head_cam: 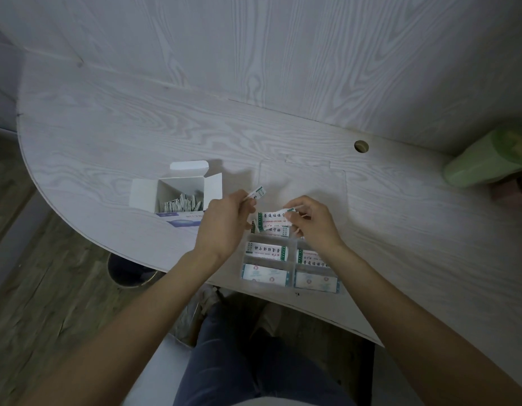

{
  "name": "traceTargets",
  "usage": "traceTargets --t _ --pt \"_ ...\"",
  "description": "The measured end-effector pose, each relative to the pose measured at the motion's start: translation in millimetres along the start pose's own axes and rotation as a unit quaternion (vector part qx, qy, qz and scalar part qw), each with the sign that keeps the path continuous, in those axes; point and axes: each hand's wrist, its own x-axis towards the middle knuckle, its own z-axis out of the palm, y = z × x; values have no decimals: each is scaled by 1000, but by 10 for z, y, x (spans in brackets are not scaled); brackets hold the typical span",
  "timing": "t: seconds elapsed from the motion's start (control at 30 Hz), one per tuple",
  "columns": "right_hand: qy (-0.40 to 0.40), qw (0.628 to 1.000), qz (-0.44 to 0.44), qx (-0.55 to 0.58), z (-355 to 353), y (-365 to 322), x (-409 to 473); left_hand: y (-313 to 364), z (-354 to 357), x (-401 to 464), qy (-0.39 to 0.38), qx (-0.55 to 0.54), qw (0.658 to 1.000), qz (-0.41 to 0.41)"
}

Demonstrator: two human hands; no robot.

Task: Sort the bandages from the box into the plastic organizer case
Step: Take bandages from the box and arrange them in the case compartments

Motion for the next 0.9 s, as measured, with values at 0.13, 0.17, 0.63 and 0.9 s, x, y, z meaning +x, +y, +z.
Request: traceTargets --t 0.13,0.17,0.63,0.9 --pt "68 997 8 -34 90 96 17 -47 22 -6 -12 -13 1000 -26" --pt "69 996 6 -48 106 108 16 -62 27 -6 -18 -13 999 -28" --pt "19 891 -131 -435 213 48 -29 -80 29 17 -22 -82 994 -72" --pt "-7 822 -180 -540 275 64 17 -38 82 15 -38 -77 995 -55"
